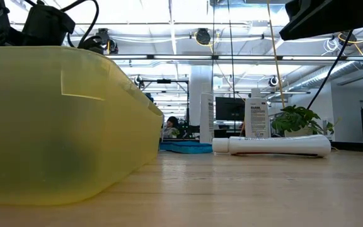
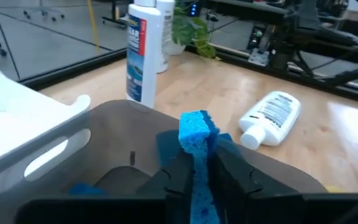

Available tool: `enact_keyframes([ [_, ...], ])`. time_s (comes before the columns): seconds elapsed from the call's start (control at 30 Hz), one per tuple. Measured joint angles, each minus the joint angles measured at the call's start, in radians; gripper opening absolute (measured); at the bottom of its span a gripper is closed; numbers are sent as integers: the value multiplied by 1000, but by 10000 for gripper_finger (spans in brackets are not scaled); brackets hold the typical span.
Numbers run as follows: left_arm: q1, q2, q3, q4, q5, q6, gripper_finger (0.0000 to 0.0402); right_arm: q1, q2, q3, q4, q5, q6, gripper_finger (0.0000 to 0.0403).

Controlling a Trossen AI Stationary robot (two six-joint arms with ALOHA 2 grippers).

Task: Pick & Place Kitchen Items
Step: Put the blue sponge into the black bin

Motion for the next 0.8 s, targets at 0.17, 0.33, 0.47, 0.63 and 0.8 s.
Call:
enact_keyframes([
  [0.17,0,0,0,0,-15,-35,87,0,0,0,0,0,0,75],
  [0.33,0,0,0,-27,-69,-35,128,0,0,0,0,0,0,75],
  [0.47,0,0,0,-54,-80,-40,167,0,0,0,0,0,0,75],
  [0.63,1,0,0,-92,-103,-35,203,0,0,0,0,0,0,75],
  [0.8,1,0,0,-96,-156,-35,215,0,0,0,0,0,0,75],
])
